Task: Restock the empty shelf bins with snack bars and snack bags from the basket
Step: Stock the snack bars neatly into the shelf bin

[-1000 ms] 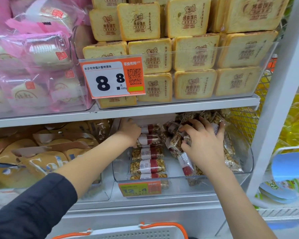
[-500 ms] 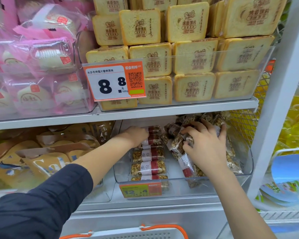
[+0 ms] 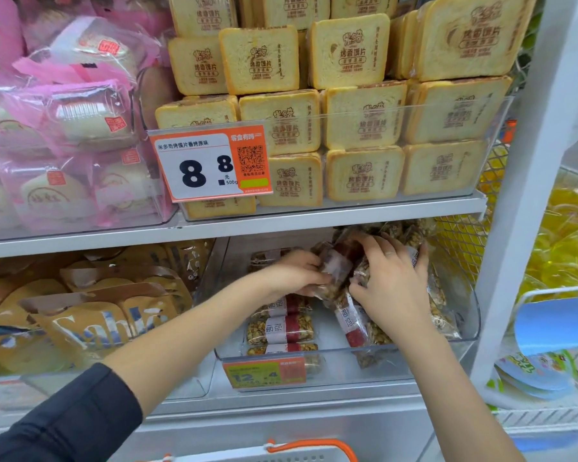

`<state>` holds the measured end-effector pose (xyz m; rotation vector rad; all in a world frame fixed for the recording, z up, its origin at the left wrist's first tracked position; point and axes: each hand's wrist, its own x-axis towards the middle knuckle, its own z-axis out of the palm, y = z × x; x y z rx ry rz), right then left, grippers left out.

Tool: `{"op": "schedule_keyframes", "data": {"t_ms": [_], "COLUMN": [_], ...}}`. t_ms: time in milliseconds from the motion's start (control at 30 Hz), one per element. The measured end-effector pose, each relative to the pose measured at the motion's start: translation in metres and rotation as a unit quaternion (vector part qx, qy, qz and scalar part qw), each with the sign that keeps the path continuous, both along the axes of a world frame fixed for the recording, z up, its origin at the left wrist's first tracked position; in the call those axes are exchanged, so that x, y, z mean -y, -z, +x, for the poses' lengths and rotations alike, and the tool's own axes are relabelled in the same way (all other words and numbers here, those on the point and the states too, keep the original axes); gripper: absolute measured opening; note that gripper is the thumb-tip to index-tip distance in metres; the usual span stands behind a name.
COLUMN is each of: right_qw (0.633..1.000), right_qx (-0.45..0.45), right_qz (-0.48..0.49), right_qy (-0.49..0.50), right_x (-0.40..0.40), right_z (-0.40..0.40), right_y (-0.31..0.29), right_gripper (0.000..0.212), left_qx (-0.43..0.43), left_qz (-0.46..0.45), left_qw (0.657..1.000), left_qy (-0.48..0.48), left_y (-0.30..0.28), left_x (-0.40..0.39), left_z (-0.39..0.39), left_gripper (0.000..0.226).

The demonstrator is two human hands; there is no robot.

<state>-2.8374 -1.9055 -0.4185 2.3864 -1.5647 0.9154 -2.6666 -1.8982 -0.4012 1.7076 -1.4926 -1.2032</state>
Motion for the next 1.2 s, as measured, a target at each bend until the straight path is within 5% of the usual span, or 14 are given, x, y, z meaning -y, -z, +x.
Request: {"op": "schedule_keyframes", "data": {"t_ms": [67, 133, 233, 433, 567, 667, 733, 833, 967, 1200], "right_qw": [1.000, 1.000, 1.000, 1.000, 1.000, 1.000, 0.999, 0.999, 0.999, 0.997], "right_qx": [0.019, 0.024, 0.014, 0.005, 0.018, 0.017, 0.017, 0.021, 0.026, 0.003], "right_qz": [0.009, 0.014, 0.017, 0.012, 0.013, 0.014, 0.019, 0.028, 0.032, 0.073], "right_qy": [-0.003, -0.008, -0.011, -0.012, -0.018, -0.021, -0.019, -0.022, -0.023, 0.007], "right_x": [0.000, 0.000, 0.001, 0.001, 0.001, 0.001, 0.002, 0.001, 0.000, -0.006], "right_z": [-0.003, -0.004, -0.003, 0.000, -0.002, -0.002, -0.002, -0.002, -0.003, -0.005], "right_y": [-0.002, -0.002, -0.001, 0.001, 0.001, 0.001, 0.000, -0.001, -0.002, -0.003], "right_gripper": [0.069, 0.070, 0.066, 0.053, 0.049, 0.046, 0.045, 0.044, 0.044, 0.039], "left_qx": [-0.006, 0.077, 0.338, 0.494, 0.516, 0.515, 0.489, 0.581, 0.648, 0.587], "left_qz": [0.019, 0.024, 0.042, 0.047, 0.009, -0.083, -0.076, -0.036, -0.034, -0.027], "left_qw": [1.000, 0.997, 0.939, 0.864, 0.856, 0.852, 0.862, 0.797, 0.742, 0.804], "left_qy": [-0.005, -0.002, 0.054, 0.087, 0.024, 0.054, 0.110, 0.162, 0.168, 0.092], "left_y": [-0.006, -0.014, -0.026, -0.015, 0.001, 0.001, 0.005, 0.014, 0.010, 0.014], "left_x": [-0.007, -0.015, -0.023, -0.014, -0.014, -0.017, -0.022, -0.028, -0.015, -0.007], "left_z": [0.020, 0.041, 0.061, 0.042, 0.043, 0.039, 0.037, 0.036, 0.023, 0.033], "left_gripper": [0.022, 0.024, 0.039, 0.055, 0.053, 0.032, 0.044, 0.069, 0.067, 0.047]}}
